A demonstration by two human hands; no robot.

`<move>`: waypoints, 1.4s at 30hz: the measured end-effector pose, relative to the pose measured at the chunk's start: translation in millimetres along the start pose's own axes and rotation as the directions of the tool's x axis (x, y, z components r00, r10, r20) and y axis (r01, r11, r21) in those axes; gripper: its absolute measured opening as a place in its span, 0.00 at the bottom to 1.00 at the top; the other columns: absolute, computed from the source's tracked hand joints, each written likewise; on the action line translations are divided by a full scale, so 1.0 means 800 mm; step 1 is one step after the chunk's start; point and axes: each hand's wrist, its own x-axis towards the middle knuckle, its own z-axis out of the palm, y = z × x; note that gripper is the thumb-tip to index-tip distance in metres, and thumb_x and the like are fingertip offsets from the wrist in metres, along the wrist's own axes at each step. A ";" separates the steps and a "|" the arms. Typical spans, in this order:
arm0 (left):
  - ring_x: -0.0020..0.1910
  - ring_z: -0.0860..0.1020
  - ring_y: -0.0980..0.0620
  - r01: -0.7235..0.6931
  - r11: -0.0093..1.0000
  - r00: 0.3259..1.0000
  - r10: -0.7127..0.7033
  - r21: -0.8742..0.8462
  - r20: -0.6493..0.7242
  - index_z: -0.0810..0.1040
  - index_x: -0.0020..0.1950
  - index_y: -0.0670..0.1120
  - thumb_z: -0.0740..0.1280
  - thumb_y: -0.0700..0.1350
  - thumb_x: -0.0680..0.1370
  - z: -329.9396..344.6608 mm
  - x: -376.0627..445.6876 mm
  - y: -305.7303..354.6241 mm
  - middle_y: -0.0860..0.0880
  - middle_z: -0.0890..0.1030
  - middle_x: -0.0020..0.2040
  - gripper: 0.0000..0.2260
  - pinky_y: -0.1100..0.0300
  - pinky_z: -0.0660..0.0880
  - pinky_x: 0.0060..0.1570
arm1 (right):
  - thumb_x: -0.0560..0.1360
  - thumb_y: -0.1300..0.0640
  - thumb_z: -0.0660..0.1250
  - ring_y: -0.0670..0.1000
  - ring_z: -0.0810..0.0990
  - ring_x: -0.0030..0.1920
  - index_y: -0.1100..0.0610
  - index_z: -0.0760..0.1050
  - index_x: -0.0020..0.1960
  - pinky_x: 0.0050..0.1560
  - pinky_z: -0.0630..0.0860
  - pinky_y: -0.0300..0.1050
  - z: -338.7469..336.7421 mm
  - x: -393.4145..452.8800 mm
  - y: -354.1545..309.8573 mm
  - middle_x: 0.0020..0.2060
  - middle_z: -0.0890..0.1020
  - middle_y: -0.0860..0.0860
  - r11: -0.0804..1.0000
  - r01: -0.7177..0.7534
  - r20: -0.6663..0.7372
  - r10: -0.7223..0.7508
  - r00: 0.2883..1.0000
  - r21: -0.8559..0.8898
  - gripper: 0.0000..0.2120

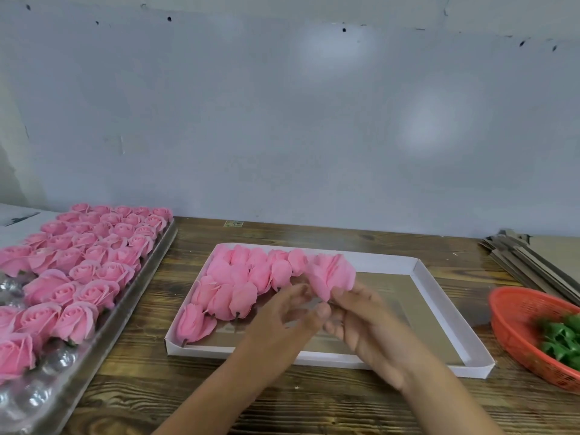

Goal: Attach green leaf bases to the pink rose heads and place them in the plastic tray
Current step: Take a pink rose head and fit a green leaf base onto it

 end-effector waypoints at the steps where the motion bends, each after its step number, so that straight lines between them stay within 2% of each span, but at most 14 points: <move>1: 0.60 0.78 0.68 -0.008 0.999 1.000 0.010 -0.051 0.029 0.78 0.58 0.67 0.69 0.73 0.68 0.002 0.002 0.006 0.65 0.82 0.59 0.22 0.64 0.74 0.58 | 0.72 0.57 0.72 0.54 0.81 0.48 0.65 0.78 0.60 0.45 0.79 0.43 0.003 -0.002 0.003 0.52 0.82 0.61 1.000 0.004 0.019 -0.003 1.000 -0.021 0.19; 3: 0.58 0.80 0.65 -0.027 0.996 0.998 0.031 -0.083 0.050 0.81 0.56 0.63 0.72 0.66 0.72 0.006 0.005 0.016 0.62 0.84 0.56 0.15 0.68 0.77 0.53 | 0.72 0.56 0.71 0.55 0.81 0.50 0.62 0.80 0.59 0.48 0.77 0.45 0.008 -0.005 0.010 0.55 0.82 0.61 0.997 0.012 0.033 -0.010 0.999 -0.073 0.17; 7: 0.49 0.83 0.59 -0.026 0.997 0.999 0.024 -0.078 -0.034 0.83 0.50 0.56 0.74 0.52 0.76 0.014 0.014 0.024 0.51 0.85 0.48 0.04 0.68 0.79 0.47 | 0.72 0.58 0.67 0.51 0.82 0.50 0.52 0.83 0.49 0.49 0.76 0.47 0.015 -0.012 0.021 0.50 0.85 0.55 0.968 0.033 0.026 -0.027 0.999 -0.251 0.08; 10: 0.46 0.83 0.57 0.002 0.994 0.995 -0.013 -0.113 -0.100 0.83 0.51 0.54 0.76 0.45 0.75 0.020 0.015 0.021 0.50 0.85 0.47 0.08 0.63 0.79 0.44 | 0.71 0.59 0.62 0.46 0.82 0.46 0.53 0.79 0.52 0.46 0.78 0.43 0.020 -0.013 0.026 0.48 0.85 0.52 0.872 0.043 -0.054 -0.079 0.995 -0.488 0.12; 13: 0.41 0.81 0.52 0.002 0.974 0.994 -0.026 -0.225 -0.106 0.82 0.55 0.49 0.78 0.47 0.70 0.025 0.013 0.015 0.42 0.83 0.44 0.15 0.56 0.79 0.36 | 0.74 0.56 0.57 0.37 0.79 0.42 0.40 0.78 0.51 0.46 0.77 0.37 0.034 -0.018 0.027 0.44 0.83 0.42 0.717 0.090 -0.010 -0.134 0.991 -0.691 0.15; 16: 0.45 0.84 0.51 -0.024 0.960 0.988 -0.021 -0.281 -0.156 0.83 0.53 0.45 0.79 0.44 0.70 0.026 0.013 0.009 0.43 0.86 0.46 0.14 0.59 0.81 0.40 | 0.76 0.58 0.59 0.33 0.77 0.52 0.39 0.73 0.57 0.50 0.72 0.27 0.041 -0.023 0.027 0.48 0.80 0.31 0.626 0.175 0.092 -0.162 0.982 -0.760 0.17; 18: 0.40 0.84 0.54 -0.005 0.952 0.981 -0.054 -0.306 -0.186 0.84 0.50 0.44 0.77 0.42 0.73 0.029 0.013 0.007 0.47 0.86 0.41 0.07 0.66 0.78 0.37 | 0.76 0.66 0.62 0.45 0.79 0.57 0.45 0.71 0.65 0.55 0.77 0.41 0.040 -0.022 0.034 0.55 0.81 0.45 0.634 0.193 0.098 -0.182 0.978 -0.749 0.23; 20: 0.32 0.80 0.57 0.022 0.937 0.975 -0.097 -0.349 -0.199 0.85 0.48 0.43 0.76 0.45 0.74 0.030 0.013 0.008 0.50 0.83 0.33 0.06 0.67 0.75 0.33 | 0.73 0.68 0.64 0.54 0.81 0.49 0.50 0.72 0.65 0.50 0.78 0.51 0.044 -0.020 0.041 0.49 0.82 0.55 0.709 0.188 0.043 -0.218 0.975 -0.679 0.24; 22: 0.33 0.80 0.53 0.019 0.909 0.978 -0.104 -0.417 -0.182 0.84 0.48 0.41 0.77 0.52 0.70 0.031 0.012 0.006 0.47 0.83 0.34 0.16 0.60 0.75 0.33 | 0.71 0.66 0.64 0.49 0.78 0.39 0.54 0.75 0.61 0.40 0.76 0.43 0.044 -0.017 0.044 0.40 0.81 0.50 0.787 0.205 -0.019 -0.264 0.964 -0.582 0.20; 26: 0.38 0.77 0.43 -0.010 0.875 0.989 -0.063 -0.484 -0.134 0.83 0.50 0.40 0.76 0.57 0.65 0.027 0.010 0.009 0.36 0.81 0.40 0.24 0.57 0.73 0.30 | 0.74 0.69 0.66 0.49 0.76 0.35 0.58 0.79 0.56 0.35 0.74 0.39 0.036 -0.016 0.041 0.37 0.81 0.54 0.864 0.200 -0.063 -0.257 0.964 -0.463 0.13; 30: 0.39 0.70 0.43 0.027 0.878 0.997 -0.058 -0.479 -0.050 0.76 0.58 0.32 0.76 0.58 0.66 0.022 0.006 0.010 0.39 0.74 0.40 0.34 0.59 0.71 0.30 | 0.70 0.59 0.69 0.48 0.76 0.34 0.58 0.81 0.49 0.37 0.74 0.40 0.035 -0.018 0.036 0.36 0.79 0.53 0.961 0.070 -0.012 -0.076 0.997 -0.267 0.08; 34: 0.40 0.73 0.45 0.073 0.863 0.997 -0.079 -0.500 0.009 0.85 0.51 0.45 0.76 0.60 0.63 0.021 0.004 0.008 0.45 0.83 0.43 0.24 0.60 0.69 0.28 | 0.71 0.58 0.70 0.49 0.76 0.35 0.58 0.83 0.47 0.36 0.75 0.41 0.031 -0.020 0.030 0.39 0.79 0.56 0.993 -0.117 0.105 0.114 0.988 0.017 0.06; 39: 0.44 0.83 0.50 0.085 0.874 0.991 -0.124 -0.479 -0.051 0.84 0.50 0.42 0.76 0.60 0.63 0.024 0.005 0.008 0.46 0.84 0.45 0.25 0.57 0.78 0.40 | 0.71 0.56 0.71 0.53 0.78 0.44 0.60 0.81 0.58 0.38 0.76 0.42 0.032 -0.019 0.035 0.46 0.80 0.59 0.987 -0.069 0.053 0.077 0.996 -0.148 0.16; 42: 0.45 0.83 0.49 0.092 0.874 0.990 -0.133 -0.477 -0.051 0.85 0.49 0.46 0.75 0.61 0.65 0.023 0.003 0.011 0.47 0.86 0.47 0.22 0.56 0.78 0.38 | 0.72 0.52 0.71 0.52 0.79 0.44 0.62 0.80 0.55 0.38 0.76 0.42 0.031 -0.017 0.039 0.45 0.80 0.57 0.979 -0.049 0.025 0.055 0.998 -0.199 0.17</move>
